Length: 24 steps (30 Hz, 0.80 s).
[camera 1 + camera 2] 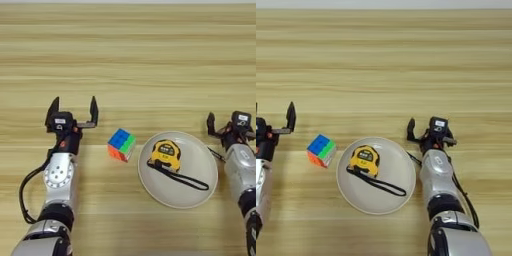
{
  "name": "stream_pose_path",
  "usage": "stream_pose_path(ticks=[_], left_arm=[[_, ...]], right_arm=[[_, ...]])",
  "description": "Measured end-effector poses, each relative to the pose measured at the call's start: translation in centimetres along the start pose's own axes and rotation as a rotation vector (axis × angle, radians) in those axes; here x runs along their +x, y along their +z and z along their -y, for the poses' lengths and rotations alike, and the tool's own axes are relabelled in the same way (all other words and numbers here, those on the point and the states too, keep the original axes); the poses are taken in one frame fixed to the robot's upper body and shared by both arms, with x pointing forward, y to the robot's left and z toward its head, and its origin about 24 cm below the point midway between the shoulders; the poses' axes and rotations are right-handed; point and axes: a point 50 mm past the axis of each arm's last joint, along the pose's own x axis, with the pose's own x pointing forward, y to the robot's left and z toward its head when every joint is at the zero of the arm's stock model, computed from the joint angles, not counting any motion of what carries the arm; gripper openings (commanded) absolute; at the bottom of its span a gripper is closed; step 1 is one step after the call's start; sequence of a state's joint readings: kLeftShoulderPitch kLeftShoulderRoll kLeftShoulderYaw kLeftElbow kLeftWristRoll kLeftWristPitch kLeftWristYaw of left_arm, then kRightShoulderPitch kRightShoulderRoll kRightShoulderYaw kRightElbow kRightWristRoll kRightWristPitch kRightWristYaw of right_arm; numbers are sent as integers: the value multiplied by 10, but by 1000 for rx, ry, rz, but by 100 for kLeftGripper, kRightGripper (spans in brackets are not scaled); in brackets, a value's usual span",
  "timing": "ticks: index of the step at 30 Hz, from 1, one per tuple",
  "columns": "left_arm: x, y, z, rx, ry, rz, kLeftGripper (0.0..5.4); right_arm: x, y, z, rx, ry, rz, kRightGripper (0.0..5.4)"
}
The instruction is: Move the objects on the table
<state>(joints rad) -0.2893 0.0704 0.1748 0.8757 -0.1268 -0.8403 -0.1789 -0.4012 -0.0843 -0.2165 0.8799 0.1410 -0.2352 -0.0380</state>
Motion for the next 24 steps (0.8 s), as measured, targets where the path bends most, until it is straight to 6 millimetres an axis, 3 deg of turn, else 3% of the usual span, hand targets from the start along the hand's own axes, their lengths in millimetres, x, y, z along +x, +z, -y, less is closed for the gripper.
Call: stream_pose_path(ticks=[10, 24], left_arm=[[0, 1, -2, -13, 11, 5, 538], [0, 1, -3, -22, 7, 12, 538]], right_arm=[[15, 8, -11, -33, -63, -82, 540], [21, 0, 7, -52, -208, -222, 540]])
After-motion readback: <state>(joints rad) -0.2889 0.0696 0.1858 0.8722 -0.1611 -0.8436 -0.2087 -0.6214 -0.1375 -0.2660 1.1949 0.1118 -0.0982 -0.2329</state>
